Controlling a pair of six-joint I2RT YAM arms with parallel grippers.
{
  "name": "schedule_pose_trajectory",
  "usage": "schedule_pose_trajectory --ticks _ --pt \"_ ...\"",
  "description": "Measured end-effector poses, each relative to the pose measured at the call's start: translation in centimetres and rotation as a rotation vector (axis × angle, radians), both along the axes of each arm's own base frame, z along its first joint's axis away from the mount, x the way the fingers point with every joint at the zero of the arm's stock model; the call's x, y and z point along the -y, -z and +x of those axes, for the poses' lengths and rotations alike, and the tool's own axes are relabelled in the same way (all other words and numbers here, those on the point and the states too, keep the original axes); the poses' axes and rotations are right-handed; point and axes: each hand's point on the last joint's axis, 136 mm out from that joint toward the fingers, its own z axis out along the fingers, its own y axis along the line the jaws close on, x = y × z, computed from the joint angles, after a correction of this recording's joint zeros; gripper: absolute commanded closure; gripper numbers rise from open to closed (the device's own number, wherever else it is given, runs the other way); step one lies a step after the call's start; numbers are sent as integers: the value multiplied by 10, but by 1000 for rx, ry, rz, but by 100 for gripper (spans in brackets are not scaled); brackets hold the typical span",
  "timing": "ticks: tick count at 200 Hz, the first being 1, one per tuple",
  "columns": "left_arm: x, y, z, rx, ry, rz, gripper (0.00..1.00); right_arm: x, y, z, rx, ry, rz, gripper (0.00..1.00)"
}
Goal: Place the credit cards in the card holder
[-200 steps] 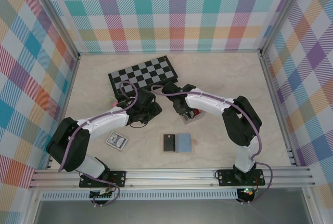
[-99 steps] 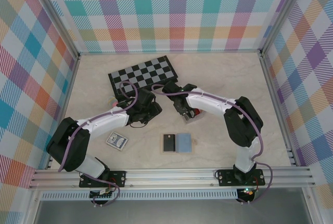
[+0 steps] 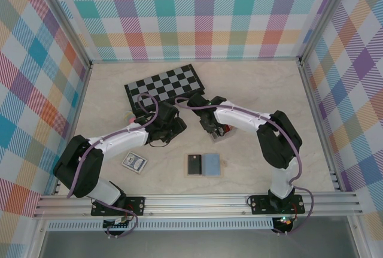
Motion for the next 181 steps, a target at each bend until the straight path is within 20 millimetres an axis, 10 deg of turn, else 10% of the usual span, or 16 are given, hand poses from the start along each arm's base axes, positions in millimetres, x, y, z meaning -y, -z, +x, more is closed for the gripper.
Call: schedule_pose_trajectory --ticks 131,181 --pt "2 1 -2 -11 9 -8 43 11 -10 12 74 16 -70 76" --pt "3 1 -1 -9 11 -12 43 11 -9 11 61 24 -56 67"
